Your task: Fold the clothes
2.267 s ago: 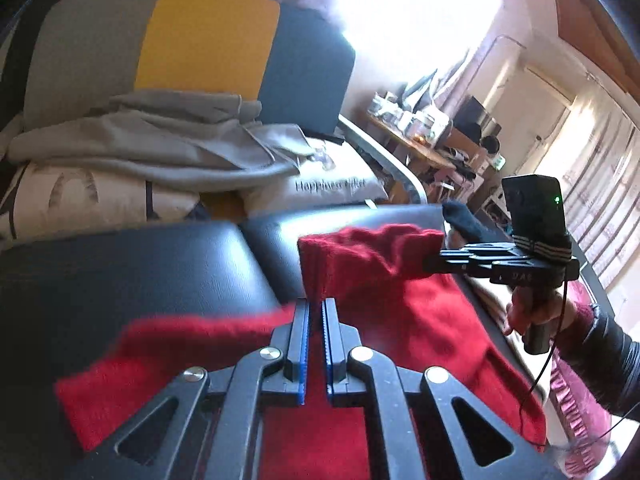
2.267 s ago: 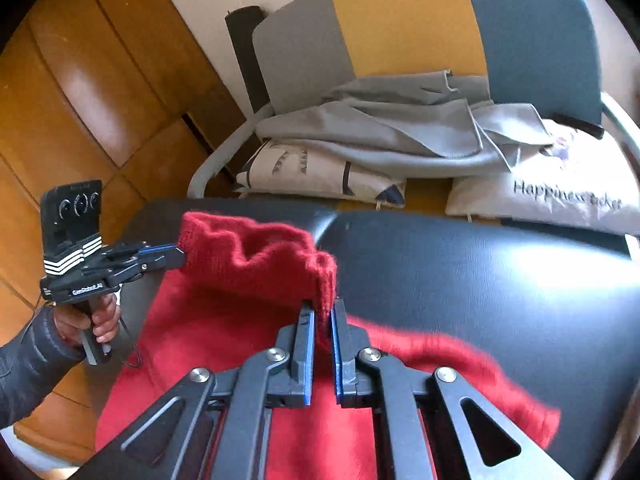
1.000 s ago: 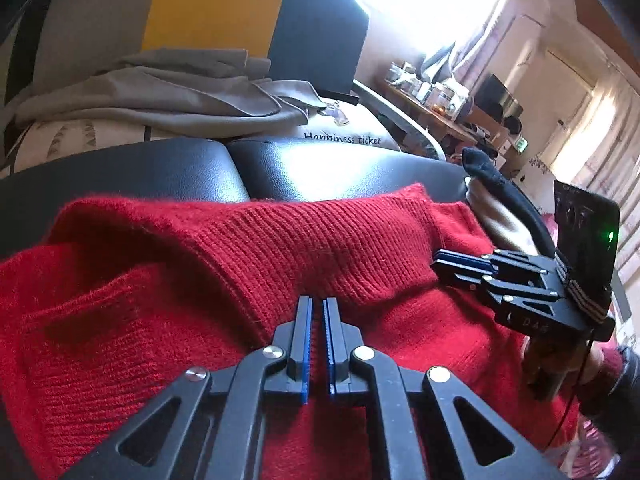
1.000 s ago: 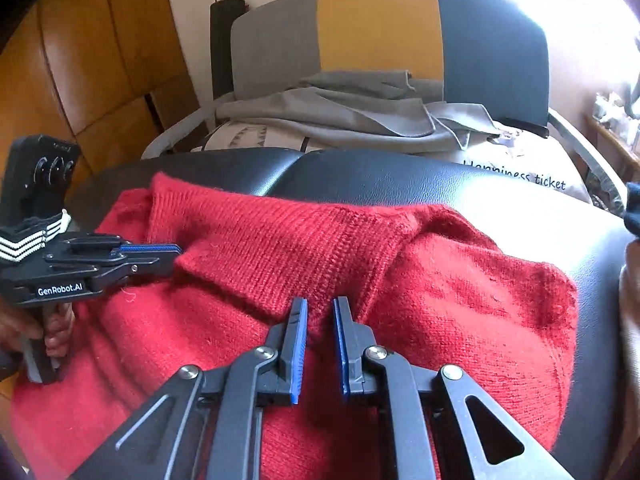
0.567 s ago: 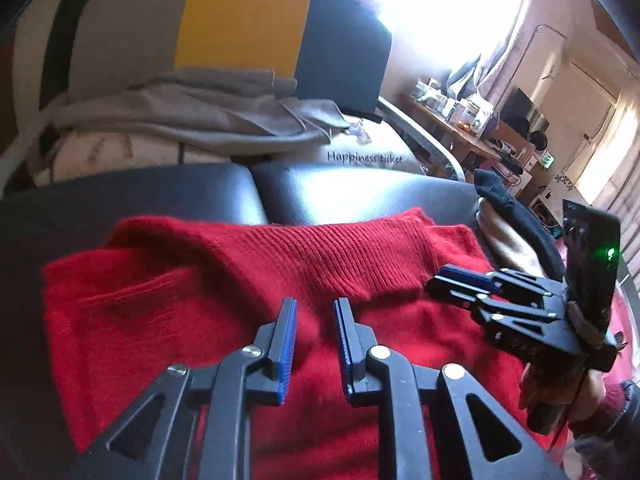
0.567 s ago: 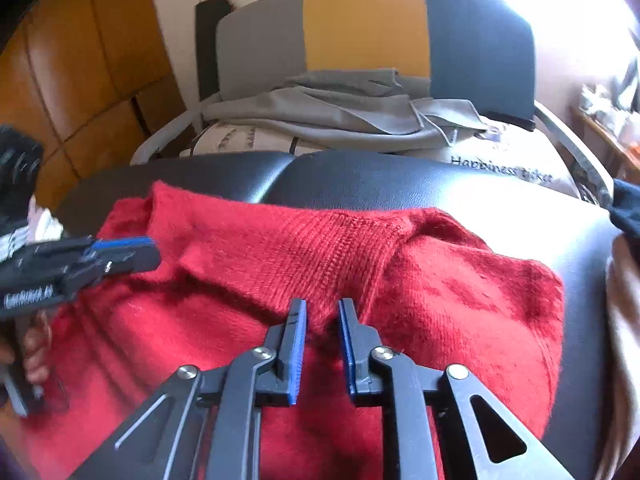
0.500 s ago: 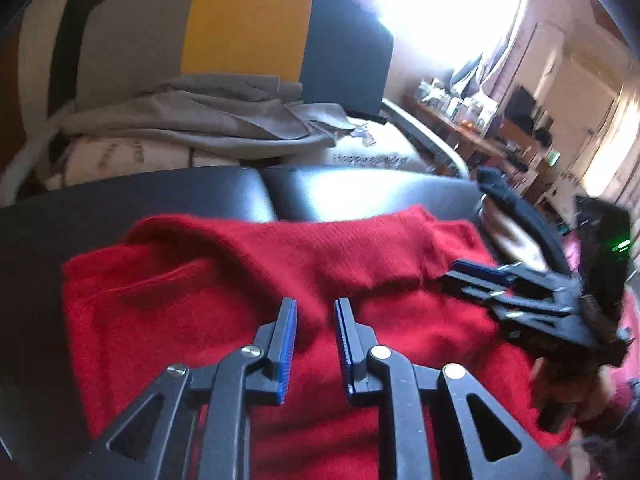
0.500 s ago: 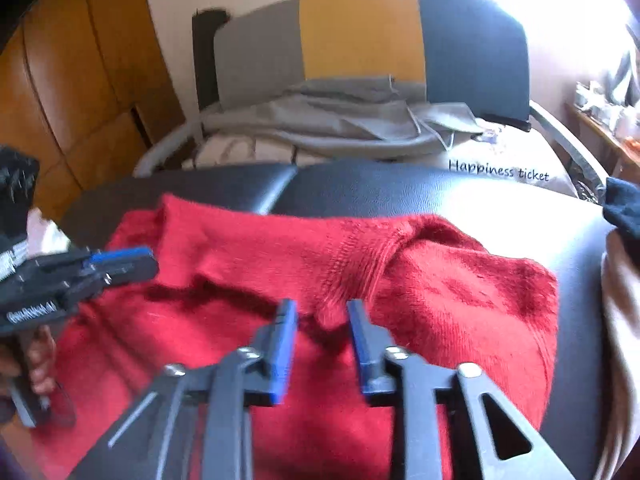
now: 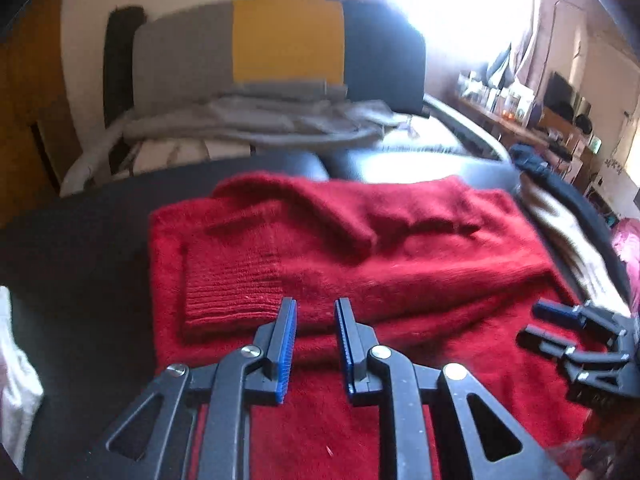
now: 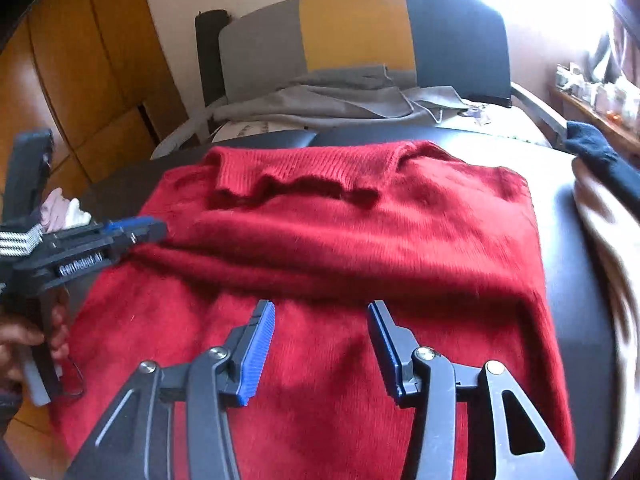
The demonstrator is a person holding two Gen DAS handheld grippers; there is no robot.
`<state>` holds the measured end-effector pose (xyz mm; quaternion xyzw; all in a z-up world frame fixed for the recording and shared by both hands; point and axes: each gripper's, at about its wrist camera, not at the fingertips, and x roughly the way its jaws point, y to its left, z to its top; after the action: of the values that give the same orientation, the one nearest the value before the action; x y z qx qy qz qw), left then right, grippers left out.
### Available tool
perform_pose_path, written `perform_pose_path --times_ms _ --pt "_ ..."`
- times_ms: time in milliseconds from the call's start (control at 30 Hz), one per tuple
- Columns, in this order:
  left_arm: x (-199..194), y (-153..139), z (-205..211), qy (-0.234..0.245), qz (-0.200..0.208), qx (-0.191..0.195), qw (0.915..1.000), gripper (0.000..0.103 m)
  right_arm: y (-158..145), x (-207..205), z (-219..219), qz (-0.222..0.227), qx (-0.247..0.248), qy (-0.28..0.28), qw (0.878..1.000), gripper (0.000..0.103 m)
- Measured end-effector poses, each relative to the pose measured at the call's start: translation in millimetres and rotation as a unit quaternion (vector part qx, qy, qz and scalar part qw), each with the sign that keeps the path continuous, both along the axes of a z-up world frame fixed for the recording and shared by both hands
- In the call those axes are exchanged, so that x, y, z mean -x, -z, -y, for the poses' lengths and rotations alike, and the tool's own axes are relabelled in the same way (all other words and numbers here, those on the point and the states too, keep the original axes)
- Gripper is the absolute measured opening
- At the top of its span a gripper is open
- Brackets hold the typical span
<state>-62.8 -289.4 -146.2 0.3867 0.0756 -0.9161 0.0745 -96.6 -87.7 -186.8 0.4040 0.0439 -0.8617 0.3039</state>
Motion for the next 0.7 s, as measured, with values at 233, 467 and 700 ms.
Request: perform_pose_path --times_ms 233,467,700 --pt "-53 -19 -18 -0.010 -0.029 -0.015 0.9994 0.019 7 -43 -19 0.001 -0.007 0.006 1.000 0.051" --pt "-124 13 -13 -0.040 0.016 -0.050 0.9978 0.019 13 -74 -56 0.025 -0.005 0.021 0.999 0.059" --pt "-216 34 10 -0.085 0.038 -0.079 0.9925 0.019 5 -108 -163 0.054 0.035 0.089 0.994 0.063"
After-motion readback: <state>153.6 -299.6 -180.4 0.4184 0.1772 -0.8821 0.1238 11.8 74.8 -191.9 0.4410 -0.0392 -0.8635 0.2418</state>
